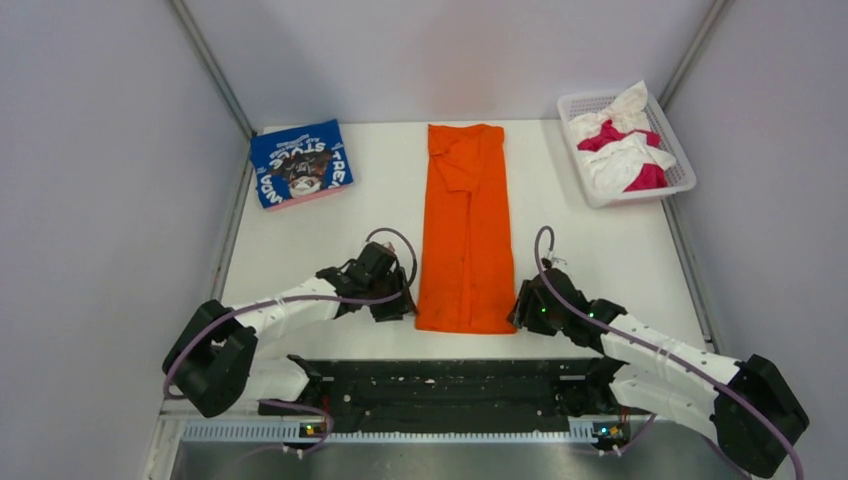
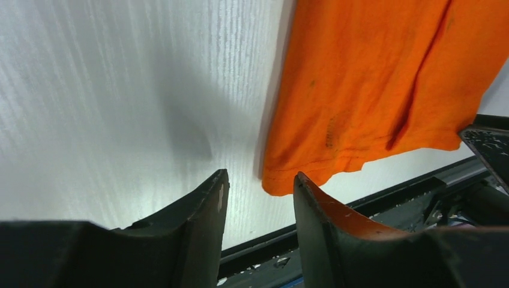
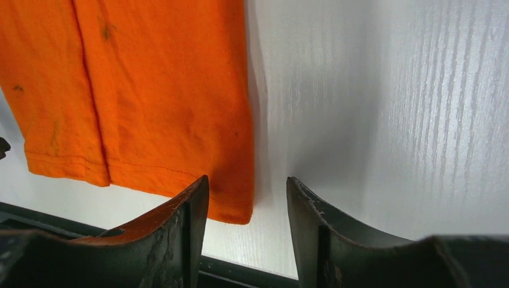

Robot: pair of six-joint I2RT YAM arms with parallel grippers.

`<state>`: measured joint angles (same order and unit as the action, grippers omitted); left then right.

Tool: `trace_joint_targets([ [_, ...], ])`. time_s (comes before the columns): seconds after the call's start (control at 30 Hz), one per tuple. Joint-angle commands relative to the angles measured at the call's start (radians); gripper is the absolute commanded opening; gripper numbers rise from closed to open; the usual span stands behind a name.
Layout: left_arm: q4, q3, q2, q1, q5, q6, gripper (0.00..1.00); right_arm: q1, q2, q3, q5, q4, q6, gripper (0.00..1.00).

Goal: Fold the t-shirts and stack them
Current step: Grab the bottom of the folded rectangular tshirt with both arms

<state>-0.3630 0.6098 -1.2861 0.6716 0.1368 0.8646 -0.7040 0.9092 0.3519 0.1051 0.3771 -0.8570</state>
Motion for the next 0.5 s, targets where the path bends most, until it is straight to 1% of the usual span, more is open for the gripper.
trace_joint_targets([
  [0.0,0.13,-0.024,-0.035,0.013,0.06,0.031,0.47,0.004,0.011,-0.034,-0.005,-0.078,-0.015,0.47],
  [0.13,0.173,-0.029,-0.112,0.036,0.105,0.055,0.38,0.004,0.029,-0.047,-0.029,-0.099,-0.019,0.32],
  [0.17,0.179,-0.029,-0.132,0.043,0.112,0.06,0.33,0.004,0.033,-0.052,-0.035,-0.101,-0.021,0.3],
  [0.23,0.191,-0.028,-0.165,0.056,0.121,0.067,0.26,0.005,0.041,-0.062,-0.049,-0.102,-0.023,0.24],
  [0.3,0.194,-0.025,-0.193,0.07,0.131,0.076,0.1,0.004,0.044,-0.069,-0.071,-0.106,-0.024,0.19],
  [0.33,0.193,-0.025,-0.201,0.077,0.13,0.08,0.04,0.005,0.042,-0.073,-0.084,-0.111,-0.023,0.16],
  [0.37,0.188,-0.026,-0.206,0.082,0.123,0.085,0.0,0.004,0.039,-0.079,-0.094,-0.116,-0.023,0.13],
  [0.43,0.168,-0.026,-0.205,0.085,0.119,0.092,0.0,0.005,0.032,-0.085,-0.112,-0.122,-0.021,0.0],
  [0.47,0.153,-0.025,-0.194,0.089,0.119,0.096,0.0,0.003,0.024,-0.083,-0.136,-0.116,-0.022,0.0],
])
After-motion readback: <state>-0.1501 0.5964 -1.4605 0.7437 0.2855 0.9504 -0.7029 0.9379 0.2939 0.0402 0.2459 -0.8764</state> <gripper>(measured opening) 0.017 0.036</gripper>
